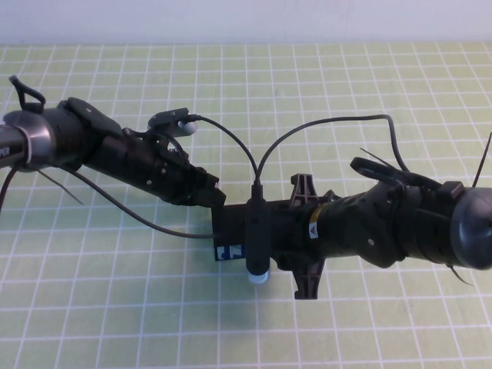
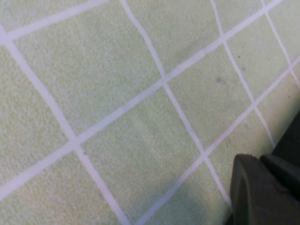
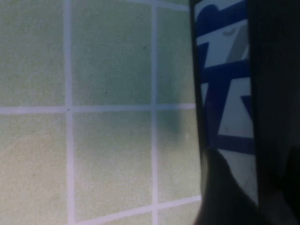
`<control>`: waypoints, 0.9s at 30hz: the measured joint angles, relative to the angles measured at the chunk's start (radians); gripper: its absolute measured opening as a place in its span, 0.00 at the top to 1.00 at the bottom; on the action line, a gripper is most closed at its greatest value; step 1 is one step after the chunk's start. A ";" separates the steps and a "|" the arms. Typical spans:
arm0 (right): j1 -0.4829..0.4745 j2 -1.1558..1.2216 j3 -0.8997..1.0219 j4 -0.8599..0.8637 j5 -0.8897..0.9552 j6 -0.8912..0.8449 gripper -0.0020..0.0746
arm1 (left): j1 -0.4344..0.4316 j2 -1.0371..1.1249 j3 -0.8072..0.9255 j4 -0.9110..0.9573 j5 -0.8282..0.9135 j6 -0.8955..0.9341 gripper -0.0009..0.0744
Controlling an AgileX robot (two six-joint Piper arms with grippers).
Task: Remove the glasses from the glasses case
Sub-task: Pick up the glasses from the glasses case
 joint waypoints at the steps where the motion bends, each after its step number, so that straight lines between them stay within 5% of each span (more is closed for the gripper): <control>1: -0.002 0.000 0.000 -0.002 -0.004 0.000 0.62 | 0.000 0.000 0.000 0.000 0.000 0.000 0.99; 8: -0.004 0.008 0.000 -0.011 -0.038 0.000 0.65 | 0.000 0.000 0.000 0.000 0.002 -0.002 0.99; 17: -0.006 0.010 0.000 -0.021 -0.081 -0.007 0.93 | 0.000 0.000 -0.002 -0.002 0.005 -0.002 0.99; 27: -0.006 -0.075 0.000 0.017 -0.116 -0.006 0.98 | 0.004 -0.007 -0.006 -0.002 0.039 -0.008 0.99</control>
